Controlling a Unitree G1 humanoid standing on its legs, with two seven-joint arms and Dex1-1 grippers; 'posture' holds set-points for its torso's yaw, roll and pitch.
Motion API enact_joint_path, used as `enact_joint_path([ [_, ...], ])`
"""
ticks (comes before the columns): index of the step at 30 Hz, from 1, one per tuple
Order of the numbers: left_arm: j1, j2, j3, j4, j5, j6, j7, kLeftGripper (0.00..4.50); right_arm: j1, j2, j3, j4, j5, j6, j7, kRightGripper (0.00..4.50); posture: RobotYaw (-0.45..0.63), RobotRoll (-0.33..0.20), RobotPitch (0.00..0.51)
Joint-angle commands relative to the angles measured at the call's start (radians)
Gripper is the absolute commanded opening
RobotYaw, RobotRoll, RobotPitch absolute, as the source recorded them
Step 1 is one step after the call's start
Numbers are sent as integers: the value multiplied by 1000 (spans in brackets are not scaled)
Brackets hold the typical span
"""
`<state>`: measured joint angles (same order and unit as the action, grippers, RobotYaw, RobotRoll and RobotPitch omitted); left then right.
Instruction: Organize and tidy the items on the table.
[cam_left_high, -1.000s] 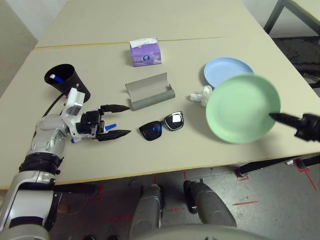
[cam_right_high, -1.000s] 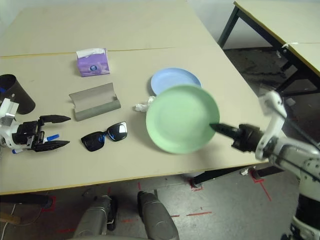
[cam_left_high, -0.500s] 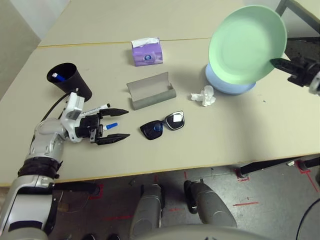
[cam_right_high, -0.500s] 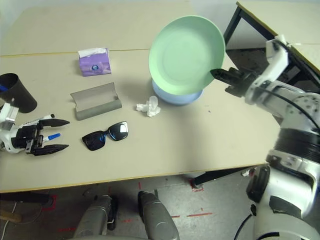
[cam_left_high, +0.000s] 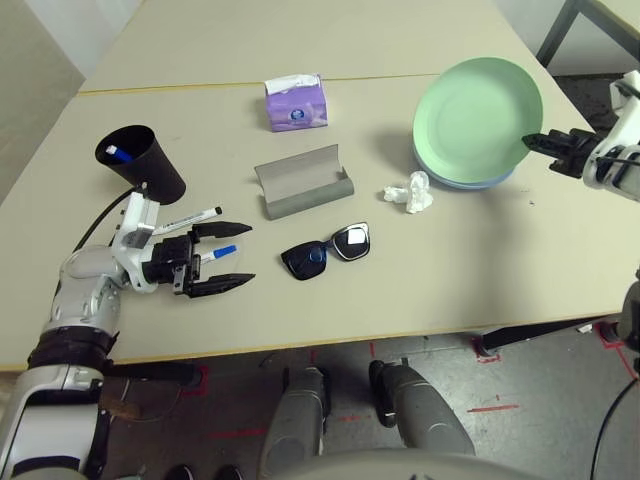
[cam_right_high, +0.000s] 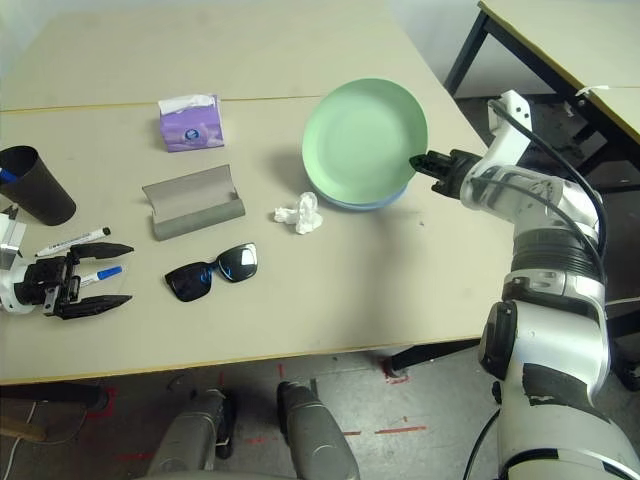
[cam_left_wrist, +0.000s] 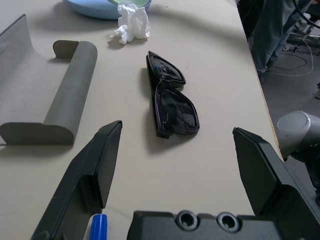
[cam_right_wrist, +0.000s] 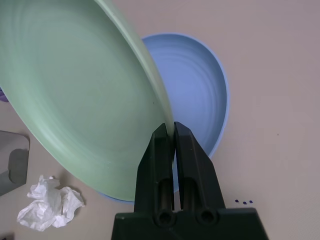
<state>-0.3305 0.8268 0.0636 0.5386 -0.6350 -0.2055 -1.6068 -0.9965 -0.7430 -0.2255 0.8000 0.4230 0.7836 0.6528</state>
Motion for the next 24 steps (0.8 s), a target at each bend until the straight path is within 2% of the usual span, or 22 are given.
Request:
enact_joint_path([
  [1, 20, -1, 13, -18, 20, 7, -8, 4500, -13, -13, 11, 18, -26, 7, 27, 11, -55, 0, 223],
  [9, 28, -21, 24, -34, 33, 14, -8, 4500, -27, -18, 28, 39, -73, -9, 62, 11, -56, 0, 224],
  [10, 29, -22, 26, -35, 34, 14, -8, 4500, -30, -17, 28, 44, -77, -12, 64, 535, -55, 0, 223],
  [14, 29, -28, 39, -33, 40, 15, -8, 4500, -38, -15, 28, 56, -95, -26, 75, 1771, -52, 0, 221],
  [21, 34, -43, 56, -38, 53, 16, -7, 4500, -52, -17, 15, 61, -100, -27, 82, 4366, -59, 0, 224],
  [24, 32, -47, 61, -35, 59, 16, -8, 4500, -37, -30, 13, 8, -87, 9, 99, 4438, -57, 0, 224],
])
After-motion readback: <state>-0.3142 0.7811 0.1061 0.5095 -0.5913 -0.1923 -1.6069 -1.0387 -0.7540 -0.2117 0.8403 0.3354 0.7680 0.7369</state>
